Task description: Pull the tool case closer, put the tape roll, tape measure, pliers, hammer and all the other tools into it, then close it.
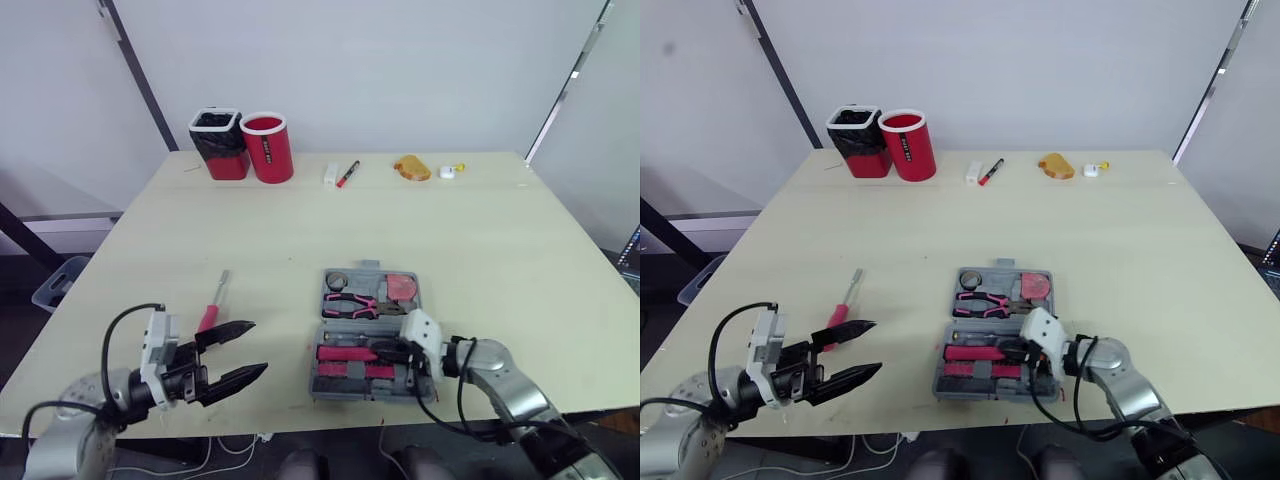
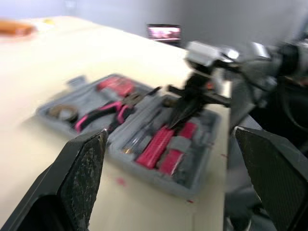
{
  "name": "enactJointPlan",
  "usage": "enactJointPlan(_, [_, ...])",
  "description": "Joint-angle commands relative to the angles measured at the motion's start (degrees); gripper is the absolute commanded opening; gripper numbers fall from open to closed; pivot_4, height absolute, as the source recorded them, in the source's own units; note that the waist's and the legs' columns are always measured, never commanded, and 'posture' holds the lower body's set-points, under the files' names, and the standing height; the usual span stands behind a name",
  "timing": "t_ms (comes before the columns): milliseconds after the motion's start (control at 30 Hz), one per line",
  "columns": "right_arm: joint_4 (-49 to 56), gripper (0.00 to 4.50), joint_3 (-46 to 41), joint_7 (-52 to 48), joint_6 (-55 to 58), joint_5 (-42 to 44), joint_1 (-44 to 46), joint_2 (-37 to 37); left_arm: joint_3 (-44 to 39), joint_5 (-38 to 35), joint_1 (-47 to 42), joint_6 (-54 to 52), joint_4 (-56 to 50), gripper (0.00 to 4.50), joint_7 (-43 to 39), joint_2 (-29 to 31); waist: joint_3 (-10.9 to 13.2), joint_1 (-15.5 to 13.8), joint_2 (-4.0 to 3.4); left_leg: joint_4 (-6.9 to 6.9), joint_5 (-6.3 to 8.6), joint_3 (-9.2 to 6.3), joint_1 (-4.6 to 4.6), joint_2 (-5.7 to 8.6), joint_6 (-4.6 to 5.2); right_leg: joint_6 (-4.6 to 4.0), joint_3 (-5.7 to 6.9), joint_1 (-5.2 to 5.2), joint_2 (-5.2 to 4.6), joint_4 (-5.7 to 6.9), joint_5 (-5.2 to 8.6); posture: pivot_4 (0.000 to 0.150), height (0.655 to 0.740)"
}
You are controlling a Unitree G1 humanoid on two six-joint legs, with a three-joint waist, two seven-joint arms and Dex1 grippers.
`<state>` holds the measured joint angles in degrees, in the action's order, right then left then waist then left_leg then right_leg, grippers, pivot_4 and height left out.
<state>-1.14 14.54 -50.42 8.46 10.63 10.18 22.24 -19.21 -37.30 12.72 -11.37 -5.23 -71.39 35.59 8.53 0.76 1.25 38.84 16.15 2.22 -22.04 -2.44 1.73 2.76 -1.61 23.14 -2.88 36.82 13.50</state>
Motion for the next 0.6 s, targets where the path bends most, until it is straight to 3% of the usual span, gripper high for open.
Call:
enactJointPlan(33, [9.68, 0.06, -7.51, 3.03, 2.44, 4.69, -3.82, 1.88, -3.88, -0.45, 3.03, -0.16, -2.09, 4.5, 6.32, -1.95, -0.04, -0.08, 0.05, -0.07, 0.0, -0.03, -0.03, -0.01, 0.0, 0.0, 0.02, 0.03, 0.01, -0.02, 0.0, 0.15, 0.74])
enactJointPlan(100, [14.77, 0.29, -12.54, 4.73, 3.8, 6.7, -9.18, 3.65, -6.11, 0.06, 5.56, 0.13, -1.52, 4.5, 9.93, -3.32, -0.07, -0.34, 0.12, -0.23, 0.0, -0.06, 0.0, 0.0, 0.0, 0.0, 0.06, 0.04, 0.0, -0.06, 0.01, 0.15, 0.74])
enactJointPlan(200, [20.21, 1.26, -20.23, 5.94, 4.93, 9.19, -17.9, 6.54, -9.39, 0.62, 9.36, 1.02, -0.37, 4.5, 13.23, -4.58, -0.09, -0.59, 0.14, -0.42, 0.0, -0.1, 0.03, 0.02, -0.01, -0.05, 0.12, 0.04, -0.04, -0.12, 0.05, 0.15, 0.74])
enactJointPlan(400, [24.31, 4.39, -32.58, 5.58, 4.25, 12.66, -32.56, 10.08, -14.3, 1.34, 14.7, 2.31, 1.99, 4.5, 16.11, -5.52, -0.08, -0.19, 0.24, -0.44, 0.01, 0.07, 0.06, 0.07, -0.01, 0.06, 0.0, 0.12, -0.15, -0.25, 0.12, 0.15, 0.74])
enactJointPlan(600, [22.51, 4.45, -36.99, 4.82, 1.87, 13.0, -38.59, 9.91, -14.01, 2.19, 14.57, 1.83, 2.63, 4.5, 18.7, -5.71, -0.1, -0.09, 0.28, -0.43, 0.02, 0.28, 0.08, -0.19, -0.04, 0.24, 0.3, 0.3, -0.65, -0.22, 0.23, 0.15, 0.74])
